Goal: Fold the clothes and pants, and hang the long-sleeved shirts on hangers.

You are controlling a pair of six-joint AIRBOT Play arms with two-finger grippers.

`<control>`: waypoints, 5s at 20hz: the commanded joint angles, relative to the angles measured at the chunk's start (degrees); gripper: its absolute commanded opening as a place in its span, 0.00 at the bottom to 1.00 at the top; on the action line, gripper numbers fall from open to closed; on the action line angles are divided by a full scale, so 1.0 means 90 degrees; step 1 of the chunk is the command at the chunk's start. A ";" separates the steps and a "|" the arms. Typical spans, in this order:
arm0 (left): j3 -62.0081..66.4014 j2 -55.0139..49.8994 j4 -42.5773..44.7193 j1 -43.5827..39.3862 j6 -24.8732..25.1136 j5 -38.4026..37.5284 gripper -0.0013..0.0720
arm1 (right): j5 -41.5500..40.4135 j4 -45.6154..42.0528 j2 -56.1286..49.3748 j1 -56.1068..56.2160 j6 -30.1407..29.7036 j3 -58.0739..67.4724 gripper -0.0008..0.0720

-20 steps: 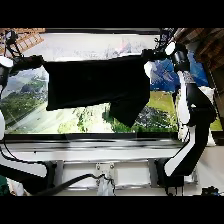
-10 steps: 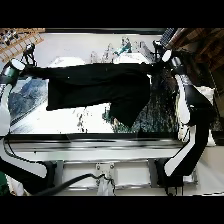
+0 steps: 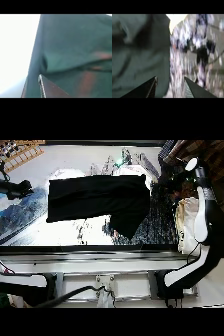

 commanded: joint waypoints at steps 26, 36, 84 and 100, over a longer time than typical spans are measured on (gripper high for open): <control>-0.5005 0.2688 -0.1617 0.0233 0.0265 0.1843 0.77 | -0.3677 0.2346 0.1450 0.0357 -0.0316 -0.4736 0.06; -0.4991 0.1581 -0.2300 0.0185 0.0413 0.2650 0.63 | -0.3444 0.2351 0.1494 0.0357 -0.0525 -0.4728 0.06; -0.2441 -0.0063 -0.0333 -0.0933 0.0588 0.3874 0.03 | -0.2093 0.0464 0.0044 0.0515 -0.0753 -0.1911 0.55; -0.2441 0.1596 -0.2586 -0.1027 0.1464 0.1921 0.77 | -0.1251 0.2589 0.1100 -0.1098 -0.1637 -0.3587 0.96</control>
